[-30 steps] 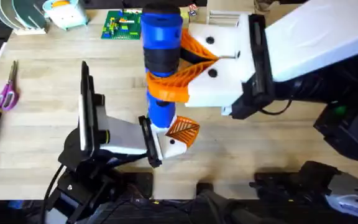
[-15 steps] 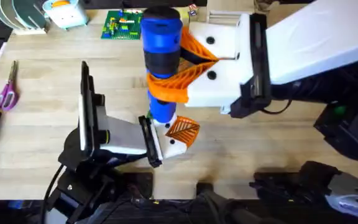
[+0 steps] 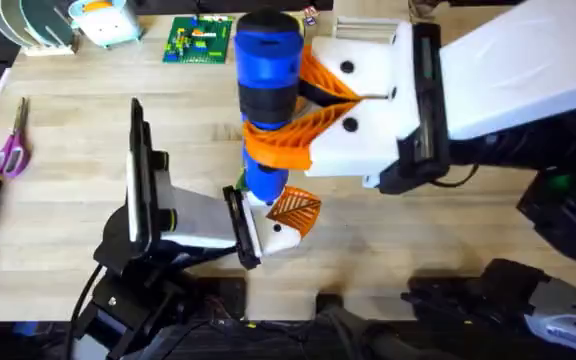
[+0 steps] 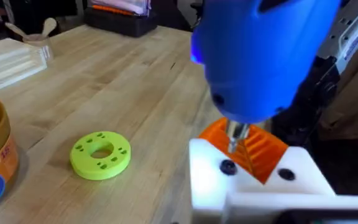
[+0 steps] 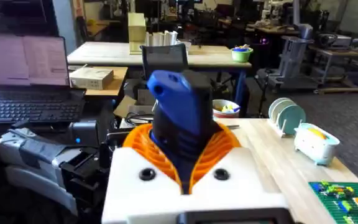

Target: Pick up the gripper from the table and insert it into the empty holder that is missing its gripper. Then pick up a screw, insert it into the mounting hole, and use the screwdriver to tighten it. Finally, clean up the table by picking up the vegetable and placing it into the bucket.

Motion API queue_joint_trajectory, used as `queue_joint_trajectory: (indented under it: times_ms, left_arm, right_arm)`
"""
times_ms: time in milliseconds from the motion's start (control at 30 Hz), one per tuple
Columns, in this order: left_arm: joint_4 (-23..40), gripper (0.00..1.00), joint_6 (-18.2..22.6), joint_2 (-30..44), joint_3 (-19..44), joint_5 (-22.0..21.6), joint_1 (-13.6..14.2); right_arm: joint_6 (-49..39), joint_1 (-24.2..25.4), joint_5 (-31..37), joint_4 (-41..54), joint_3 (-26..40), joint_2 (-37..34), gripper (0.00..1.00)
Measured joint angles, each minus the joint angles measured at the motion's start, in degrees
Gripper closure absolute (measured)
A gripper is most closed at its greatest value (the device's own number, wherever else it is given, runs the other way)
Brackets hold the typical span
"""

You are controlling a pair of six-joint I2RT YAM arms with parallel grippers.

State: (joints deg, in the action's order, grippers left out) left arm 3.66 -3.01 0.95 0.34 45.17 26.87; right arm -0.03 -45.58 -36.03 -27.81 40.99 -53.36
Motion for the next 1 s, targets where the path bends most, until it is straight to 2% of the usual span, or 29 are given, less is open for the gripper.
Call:
queue_joint_trajectory:
  times_ms: [1000]
  left_arm:
    - [0.00,0.993,0.00,0.00,0.00,-0.01,0.00]
  right_arm:
    - [1.53,0.00,0.22,-0.44,0.00,-1.82,0.978]
